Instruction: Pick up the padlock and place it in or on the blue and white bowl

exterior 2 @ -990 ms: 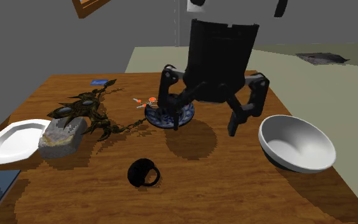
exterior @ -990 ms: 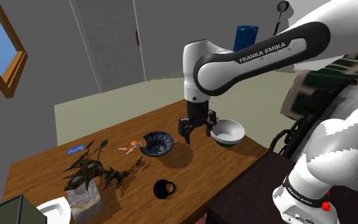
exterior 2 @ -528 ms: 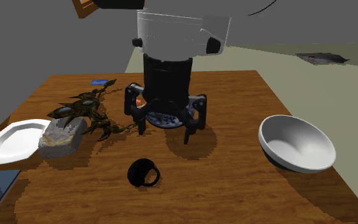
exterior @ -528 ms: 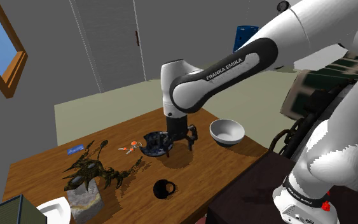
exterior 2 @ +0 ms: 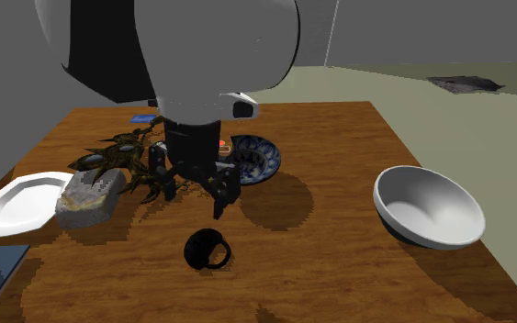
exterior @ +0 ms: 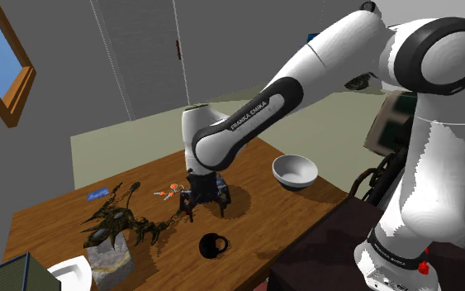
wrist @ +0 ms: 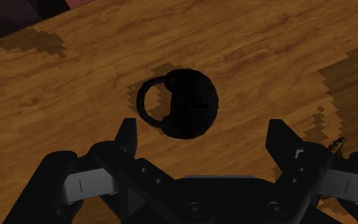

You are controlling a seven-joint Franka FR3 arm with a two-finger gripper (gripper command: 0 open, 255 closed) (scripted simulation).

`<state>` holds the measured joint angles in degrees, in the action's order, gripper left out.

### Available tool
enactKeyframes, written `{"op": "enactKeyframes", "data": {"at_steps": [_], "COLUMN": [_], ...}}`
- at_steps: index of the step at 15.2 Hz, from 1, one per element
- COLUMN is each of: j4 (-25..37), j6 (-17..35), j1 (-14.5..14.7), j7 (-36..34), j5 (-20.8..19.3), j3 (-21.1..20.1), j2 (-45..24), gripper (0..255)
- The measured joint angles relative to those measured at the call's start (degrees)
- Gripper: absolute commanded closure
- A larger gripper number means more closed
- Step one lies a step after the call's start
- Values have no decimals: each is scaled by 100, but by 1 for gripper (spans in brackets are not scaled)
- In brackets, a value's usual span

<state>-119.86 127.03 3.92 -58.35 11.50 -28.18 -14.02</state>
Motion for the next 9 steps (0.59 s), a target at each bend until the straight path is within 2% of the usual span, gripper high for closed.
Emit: {"op": "enactKeyframes", "data": {"at_steps": [4,9], "j4": [722,809], "j6": [187,474], "j1": [289,434], "j7": [-586,-730], "j5": [-250,-346], "j3": [131,196], "j2": [-916,-1288], "gripper": [0,0]}}
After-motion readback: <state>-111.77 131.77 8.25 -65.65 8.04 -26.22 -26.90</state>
